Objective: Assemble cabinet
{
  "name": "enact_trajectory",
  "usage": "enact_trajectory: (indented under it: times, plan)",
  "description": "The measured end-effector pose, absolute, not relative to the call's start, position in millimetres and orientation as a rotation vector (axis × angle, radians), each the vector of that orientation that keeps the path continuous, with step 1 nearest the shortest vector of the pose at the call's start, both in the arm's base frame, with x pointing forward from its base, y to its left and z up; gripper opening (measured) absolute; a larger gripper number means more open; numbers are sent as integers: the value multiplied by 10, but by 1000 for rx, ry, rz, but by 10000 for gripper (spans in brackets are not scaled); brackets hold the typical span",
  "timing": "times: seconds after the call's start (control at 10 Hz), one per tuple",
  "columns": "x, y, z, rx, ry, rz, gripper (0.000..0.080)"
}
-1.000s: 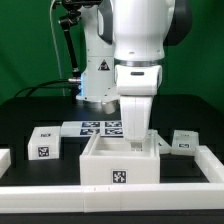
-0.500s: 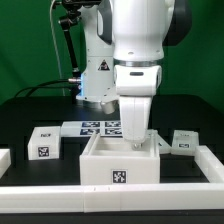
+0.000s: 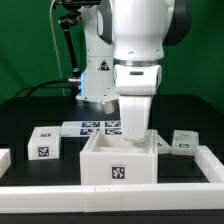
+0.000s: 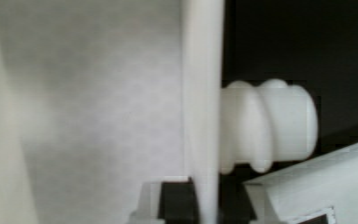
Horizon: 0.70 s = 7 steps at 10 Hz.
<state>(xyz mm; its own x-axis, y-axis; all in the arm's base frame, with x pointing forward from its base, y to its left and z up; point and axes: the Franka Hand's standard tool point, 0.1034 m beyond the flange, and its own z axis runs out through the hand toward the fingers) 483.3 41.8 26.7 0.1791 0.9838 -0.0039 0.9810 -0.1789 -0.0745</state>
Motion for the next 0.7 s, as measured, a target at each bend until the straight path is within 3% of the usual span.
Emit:
enact_trajectory:
  times: [0.7]
  plan:
    - [4939,393,306,-2279,-2104,58,38]
